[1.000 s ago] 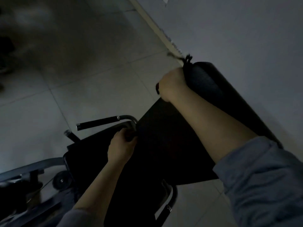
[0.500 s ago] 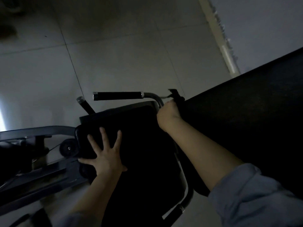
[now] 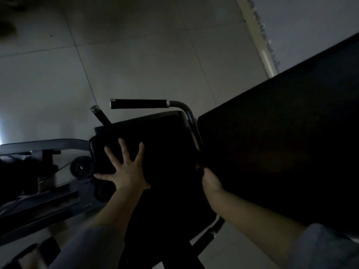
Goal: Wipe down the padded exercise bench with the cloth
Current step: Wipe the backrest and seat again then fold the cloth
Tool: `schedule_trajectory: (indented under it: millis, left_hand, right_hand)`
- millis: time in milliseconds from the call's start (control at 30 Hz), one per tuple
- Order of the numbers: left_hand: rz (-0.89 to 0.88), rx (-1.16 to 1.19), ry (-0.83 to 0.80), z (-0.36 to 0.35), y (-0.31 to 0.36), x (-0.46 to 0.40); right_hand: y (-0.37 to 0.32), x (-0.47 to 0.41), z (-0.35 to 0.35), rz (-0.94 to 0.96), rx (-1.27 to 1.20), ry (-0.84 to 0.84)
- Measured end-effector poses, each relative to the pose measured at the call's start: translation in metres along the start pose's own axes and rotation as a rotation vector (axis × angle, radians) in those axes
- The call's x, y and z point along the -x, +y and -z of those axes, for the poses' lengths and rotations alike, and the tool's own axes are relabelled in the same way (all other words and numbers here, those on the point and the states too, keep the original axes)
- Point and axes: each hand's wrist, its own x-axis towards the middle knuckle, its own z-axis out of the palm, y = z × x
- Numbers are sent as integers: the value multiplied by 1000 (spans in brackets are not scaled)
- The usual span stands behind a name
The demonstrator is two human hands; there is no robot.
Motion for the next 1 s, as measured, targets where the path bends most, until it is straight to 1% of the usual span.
schedule_trajectory:
  millis: [33, 67, 100, 133, 167, 200, 233, 267, 333, 367, 400, 467, 533, 567, 600, 667, 733, 800, 833, 867, 900, 933, 967, 1000]
  left_hand:
    - [-15, 10, -3, 0, -1, 1]
    - [-30, 15, -3, 0, -1, 2]
    - [-36, 13, 2, 0, -2, 3]
    - [-31, 8, 5, 0, -2, 4]
    - [-23, 8, 1, 0, -1, 5]
    - [-20, 12, -3, 1, -1, 7]
    - [-29, 13, -3, 2, -1, 9]
    - [-44, 11, -1, 2, -3, 12]
    - [-97, 16, -13, -4, -11, 20]
    - [-134, 8, -36, -11, -16, 27]
    - [-175, -17, -68, -21, -21, 36]
    - [-236, -103, -96, -45, -30, 51]
    - [-243, -198, -76, -59, -34, 56]
    - [-236, -206, -77, -61, -33, 56]
    - [-234, -191, -77, -61, -31, 56]
    - [-243, -157, -70, -58, -31, 54]
    - [-248, -125, -73, -58, -31, 56]
    - [-241, -118, -66, -58, -30, 57]
    - [-227, -130, -58, -59, -28, 58]
    - [-216, -137, -44, -59, -27, 59]
    - [-209, -136, -33, -60, -26, 58]
    - [-204, -128, -19, -61, -26, 57]
    - [-199, -119, -9, -62, -26, 57]
    - [-198, -114, -4, -64, -26, 56]
  right_hand:
    - [-27, 5, 15, -70, -152, -37]
    - [-55, 4, 23, -104, -287, 27]
    - [-70, 10, 27, -59, -308, 114]
    - [-77, 11, 27, -68, -443, 117]
    - [-77, 15, 25, -93, -704, 33]
    - [-62, 21, 21, -165, -870, -42]
    - [-44, 22, 13, -370, -999, -73]
    - [-29, 16, 2, -557, -1060, 30]
    - [14, -6, -22, -538, -994, 173]
    - [42, -4, -31, -472, -1024, 131]
    - [69, -3, -40, -461, -1017, 65]
    - [90, 3, -49, -535, -923, 27]
    - [68, 17, -39, -502, -857, 50]
    - [46, 23, -31, -480, -848, 87]
    - [22, 29, -25, -473, -853, 159]
    - [-21, 46, -12, -443, -902, 257]
    - [-60, 61, 4, -382, -830, 242]
    - [-100, 66, 20, -301, -577, 232]
    - [-119, 68, 22, -248, -511, 197]
    - [-127, 74, 23, -235, -450, 104]
    - [-133, 80, 20, -305, -481, 73]
    - [-138, 80, 16, -313, -510, 69]
    - [-137, 81, 13, -237, -543, 113]
    - [-138, 79, 10, -176, -602, 200]
